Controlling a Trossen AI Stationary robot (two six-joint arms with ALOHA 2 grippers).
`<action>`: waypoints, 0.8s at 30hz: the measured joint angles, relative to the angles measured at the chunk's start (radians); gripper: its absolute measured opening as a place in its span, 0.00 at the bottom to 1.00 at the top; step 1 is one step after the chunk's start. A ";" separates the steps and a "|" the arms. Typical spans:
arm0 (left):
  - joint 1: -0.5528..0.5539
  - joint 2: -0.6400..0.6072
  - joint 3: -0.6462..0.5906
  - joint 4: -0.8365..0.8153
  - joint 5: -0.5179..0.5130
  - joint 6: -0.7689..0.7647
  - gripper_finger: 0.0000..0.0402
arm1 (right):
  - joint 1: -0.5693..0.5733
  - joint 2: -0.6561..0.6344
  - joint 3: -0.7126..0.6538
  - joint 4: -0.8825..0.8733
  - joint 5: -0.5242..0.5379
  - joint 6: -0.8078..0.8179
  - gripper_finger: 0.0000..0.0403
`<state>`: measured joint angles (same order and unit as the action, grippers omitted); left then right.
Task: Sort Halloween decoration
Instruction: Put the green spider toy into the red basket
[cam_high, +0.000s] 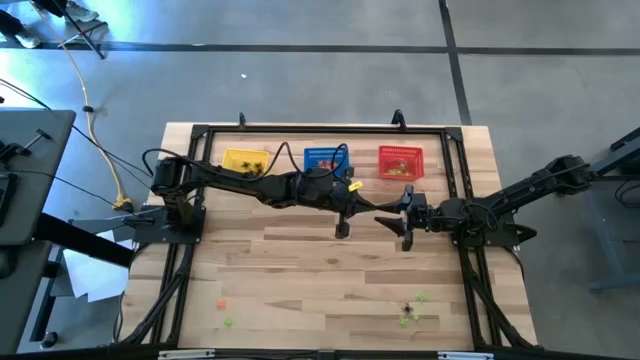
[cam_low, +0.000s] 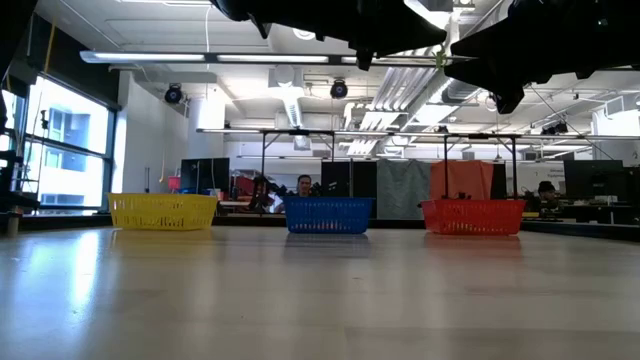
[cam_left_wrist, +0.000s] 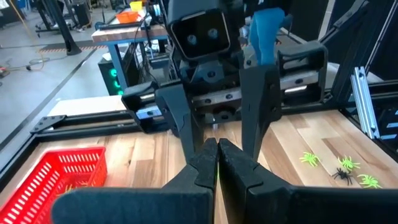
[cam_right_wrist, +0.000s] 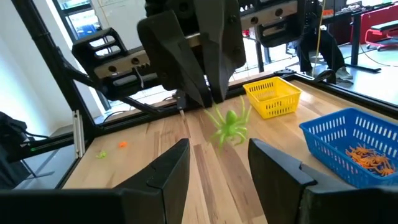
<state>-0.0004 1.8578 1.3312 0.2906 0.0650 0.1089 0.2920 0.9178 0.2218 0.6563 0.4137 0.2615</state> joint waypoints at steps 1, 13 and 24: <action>0.000 0.000 0.000 0.002 0.000 0.000 0.00 | 0.000 0.000 0.000 0.000 0.005 0.000 0.40; 0.000 0.000 0.000 0.002 0.000 0.000 0.00 | -0.065 0.000 0.000 0.003 -0.002 0.005 0.40; 0.000 0.000 0.000 0.003 0.000 0.034 0.00 | -0.078 0.061 0.000 0.044 -0.056 0.027 0.40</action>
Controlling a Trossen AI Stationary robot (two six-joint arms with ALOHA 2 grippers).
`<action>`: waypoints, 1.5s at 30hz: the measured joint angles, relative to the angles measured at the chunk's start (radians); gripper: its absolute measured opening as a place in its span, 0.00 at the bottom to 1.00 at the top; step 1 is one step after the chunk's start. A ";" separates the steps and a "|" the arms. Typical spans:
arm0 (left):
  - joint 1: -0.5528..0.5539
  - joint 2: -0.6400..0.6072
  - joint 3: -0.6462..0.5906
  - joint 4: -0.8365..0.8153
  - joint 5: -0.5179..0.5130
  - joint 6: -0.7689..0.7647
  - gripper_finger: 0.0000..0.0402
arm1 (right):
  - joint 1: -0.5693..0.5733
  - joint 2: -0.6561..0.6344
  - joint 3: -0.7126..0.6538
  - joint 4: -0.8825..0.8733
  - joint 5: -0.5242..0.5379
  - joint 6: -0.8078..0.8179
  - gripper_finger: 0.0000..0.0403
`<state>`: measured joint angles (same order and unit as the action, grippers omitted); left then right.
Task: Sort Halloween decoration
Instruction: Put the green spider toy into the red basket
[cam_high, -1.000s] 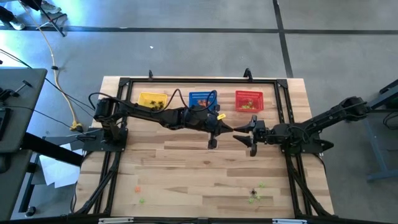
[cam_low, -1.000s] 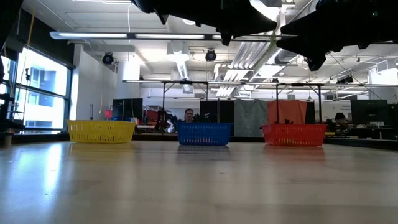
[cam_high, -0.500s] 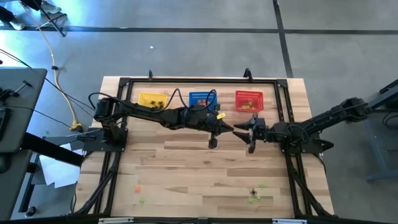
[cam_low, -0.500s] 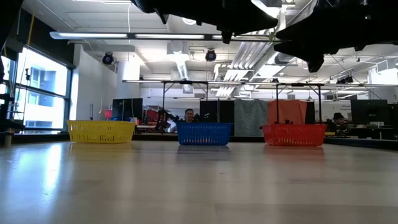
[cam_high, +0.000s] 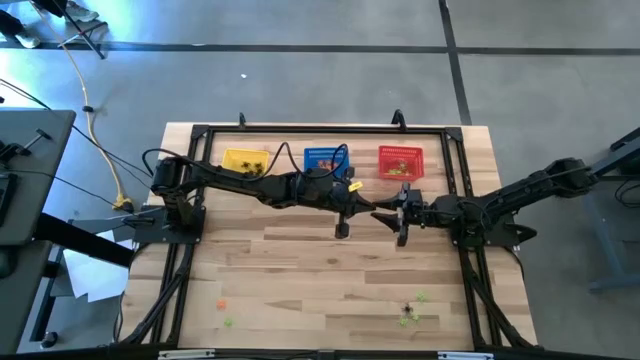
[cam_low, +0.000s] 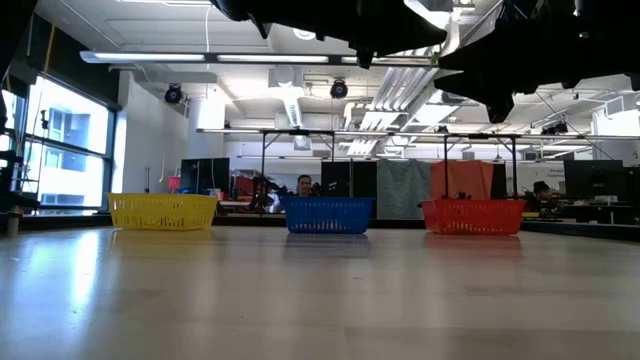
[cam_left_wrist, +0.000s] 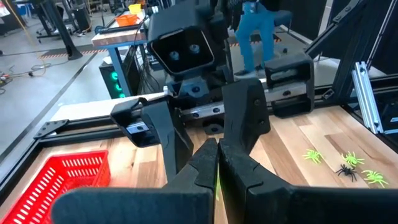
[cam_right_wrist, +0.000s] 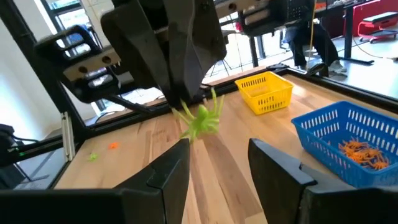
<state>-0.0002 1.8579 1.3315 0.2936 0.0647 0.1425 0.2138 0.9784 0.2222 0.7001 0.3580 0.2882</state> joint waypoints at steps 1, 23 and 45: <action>0.000 0.000 0.000 -0.002 0.000 0.000 0.00 | 0.000 0.005 0.000 0.000 0.000 0.000 0.40; 0.004 0.000 0.000 -0.002 -0.001 0.017 0.00 | 0.003 0.004 0.001 0.015 -0.034 0.069 0.40; 0.024 0.000 0.000 0.003 -0.002 -0.009 0.00 | 0.000 0.004 0.001 0.050 0.028 0.025 0.40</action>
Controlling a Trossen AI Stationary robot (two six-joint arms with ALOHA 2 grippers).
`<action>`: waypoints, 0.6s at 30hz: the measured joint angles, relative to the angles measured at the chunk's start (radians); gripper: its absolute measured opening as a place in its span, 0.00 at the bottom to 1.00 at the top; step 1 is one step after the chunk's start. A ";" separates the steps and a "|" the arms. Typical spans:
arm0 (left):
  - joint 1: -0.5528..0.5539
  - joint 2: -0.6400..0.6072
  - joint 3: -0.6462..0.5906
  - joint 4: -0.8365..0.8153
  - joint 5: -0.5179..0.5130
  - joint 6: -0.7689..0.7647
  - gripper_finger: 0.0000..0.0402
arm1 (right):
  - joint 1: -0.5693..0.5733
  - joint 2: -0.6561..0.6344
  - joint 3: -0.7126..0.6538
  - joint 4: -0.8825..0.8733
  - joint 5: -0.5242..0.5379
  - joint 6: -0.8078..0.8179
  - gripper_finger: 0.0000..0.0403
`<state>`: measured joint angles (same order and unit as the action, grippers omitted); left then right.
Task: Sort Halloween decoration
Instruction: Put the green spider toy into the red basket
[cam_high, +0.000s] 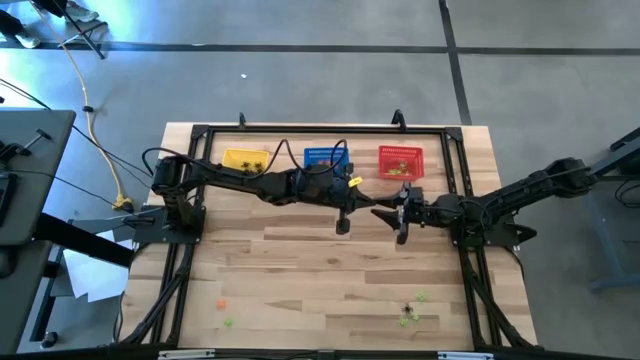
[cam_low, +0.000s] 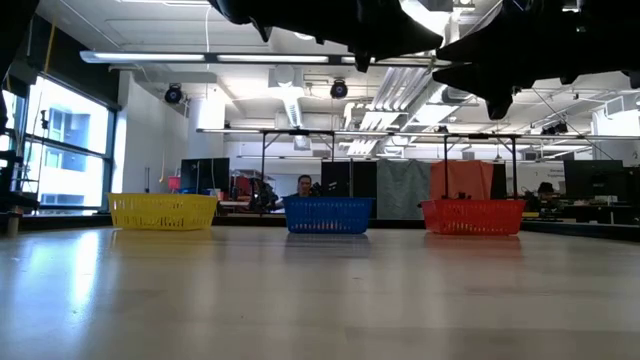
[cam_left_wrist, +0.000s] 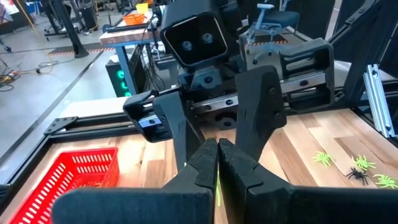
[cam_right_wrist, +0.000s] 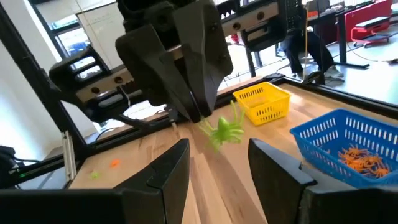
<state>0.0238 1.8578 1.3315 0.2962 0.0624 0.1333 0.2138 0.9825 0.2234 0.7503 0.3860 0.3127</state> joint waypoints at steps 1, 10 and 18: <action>0.000 0.000 0.000 0.001 0.000 0.000 0.00 | 0.000 0.000 0.000 0.002 0.007 -0.002 0.40; 0.000 0.000 0.000 0.023 0.007 -0.001 0.00 | -0.023 0.030 0.000 0.021 0.034 -0.010 0.40; 0.000 0.000 0.000 0.013 0.007 -0.009 0.00 | -0.044 0.169 0.000 0.186 0.028 -0.033 0.40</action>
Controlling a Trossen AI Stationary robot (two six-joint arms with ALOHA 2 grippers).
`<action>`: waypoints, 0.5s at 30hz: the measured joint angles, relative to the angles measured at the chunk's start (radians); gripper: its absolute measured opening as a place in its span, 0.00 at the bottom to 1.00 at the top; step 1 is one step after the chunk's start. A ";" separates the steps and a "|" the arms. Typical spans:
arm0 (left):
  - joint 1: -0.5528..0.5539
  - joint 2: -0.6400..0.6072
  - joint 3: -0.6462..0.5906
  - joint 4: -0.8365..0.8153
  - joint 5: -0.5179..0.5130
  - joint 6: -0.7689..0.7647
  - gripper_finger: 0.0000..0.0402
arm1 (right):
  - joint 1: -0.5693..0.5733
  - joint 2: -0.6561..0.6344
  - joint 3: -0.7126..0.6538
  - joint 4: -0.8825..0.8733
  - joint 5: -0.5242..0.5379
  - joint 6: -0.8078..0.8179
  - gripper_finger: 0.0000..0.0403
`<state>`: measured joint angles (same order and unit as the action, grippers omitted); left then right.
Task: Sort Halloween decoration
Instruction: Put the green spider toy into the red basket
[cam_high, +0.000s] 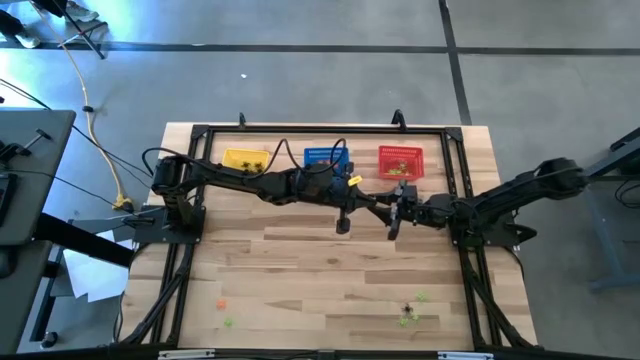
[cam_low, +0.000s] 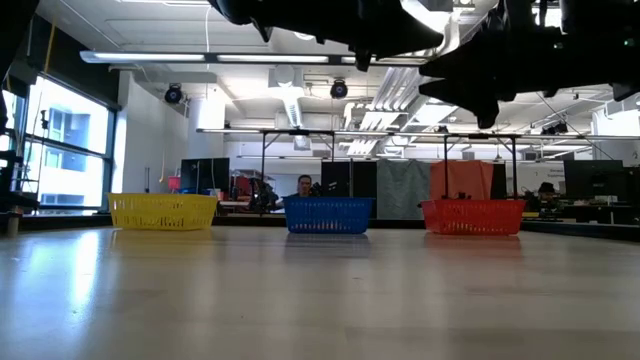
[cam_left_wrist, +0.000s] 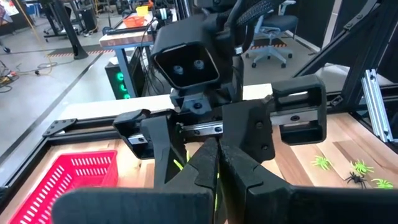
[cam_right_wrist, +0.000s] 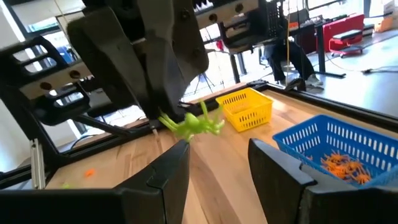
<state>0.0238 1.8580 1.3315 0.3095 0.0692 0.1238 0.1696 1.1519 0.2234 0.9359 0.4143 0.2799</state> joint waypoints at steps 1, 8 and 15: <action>0.000 0.000 0.000 -0.003 0.000 0.000 0.00 | 0.000 0.009 0.000 0.015 0.000 -0.007 0.40; 0.000 0.000 0.000 -0.028 0.000 0.000 0.00 | 0.000 0.013 0.017 0.026 -0.003 -0.036 0.40; -0.002 0.000 0.000 -0.027 0.000 0.000 0.00 | 0.000 0.013 0.047 -0.016 -0.022 -0.062 0.40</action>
<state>0.0223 1.8580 1.3315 0.2824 0.0692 0.1238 0.1699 1.1652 0.2706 0.9203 0.3923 0.2174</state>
